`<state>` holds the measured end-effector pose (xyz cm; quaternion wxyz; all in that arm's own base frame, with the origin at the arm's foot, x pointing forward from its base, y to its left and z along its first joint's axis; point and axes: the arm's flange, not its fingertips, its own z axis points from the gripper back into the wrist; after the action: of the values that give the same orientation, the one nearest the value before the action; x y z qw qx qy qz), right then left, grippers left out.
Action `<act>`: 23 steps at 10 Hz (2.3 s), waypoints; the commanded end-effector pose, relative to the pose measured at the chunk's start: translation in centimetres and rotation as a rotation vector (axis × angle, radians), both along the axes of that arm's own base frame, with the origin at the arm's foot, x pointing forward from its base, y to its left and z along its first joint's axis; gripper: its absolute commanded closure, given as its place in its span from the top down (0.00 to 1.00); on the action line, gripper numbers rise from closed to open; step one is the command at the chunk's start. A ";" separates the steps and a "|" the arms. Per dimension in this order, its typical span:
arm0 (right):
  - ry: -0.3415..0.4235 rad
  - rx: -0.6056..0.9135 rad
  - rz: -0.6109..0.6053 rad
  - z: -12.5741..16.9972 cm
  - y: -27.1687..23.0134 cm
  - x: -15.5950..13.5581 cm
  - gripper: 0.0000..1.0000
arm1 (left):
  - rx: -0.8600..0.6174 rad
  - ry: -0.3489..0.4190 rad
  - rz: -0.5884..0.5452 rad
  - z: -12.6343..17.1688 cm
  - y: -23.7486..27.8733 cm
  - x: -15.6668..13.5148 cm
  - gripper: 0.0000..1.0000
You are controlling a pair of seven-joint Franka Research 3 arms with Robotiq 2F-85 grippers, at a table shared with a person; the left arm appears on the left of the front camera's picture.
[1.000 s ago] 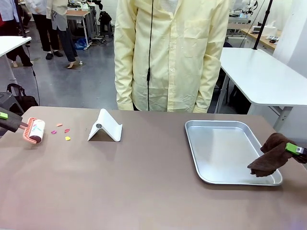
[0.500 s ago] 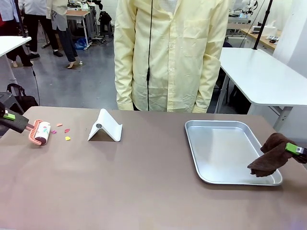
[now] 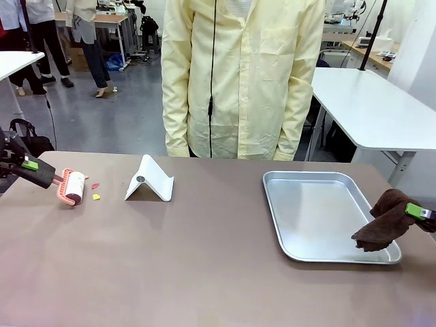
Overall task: Clean the surface of the table.
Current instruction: Clean the area not pointed to by the person.
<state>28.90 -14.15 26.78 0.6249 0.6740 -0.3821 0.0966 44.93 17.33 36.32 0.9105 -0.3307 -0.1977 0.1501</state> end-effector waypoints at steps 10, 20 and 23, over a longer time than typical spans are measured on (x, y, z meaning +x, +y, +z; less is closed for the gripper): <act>0.007 -0.006 0.002 0.5 -0.1 0.0 0.06 | 0.041 0.046 0.022 -1.0 -7.3 -0.3 0.22; 0.007 -0.006 0.002 0.5 -0.1 0.0 0.06 | -0.338 -0.158 0.195 9.4 7.2 -4.5 0.22; 0.007 -0.006 0.002 0.5 -0.1 0.0 0.06 | -0.498 -0.180 0.118 11.1 12.0 -9.0 0.22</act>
<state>28.90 -14.15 26.77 0.6251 0.6738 -0.3820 0.0966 36.44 27.78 47.10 0.7822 -0.5143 -0.2629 0.2336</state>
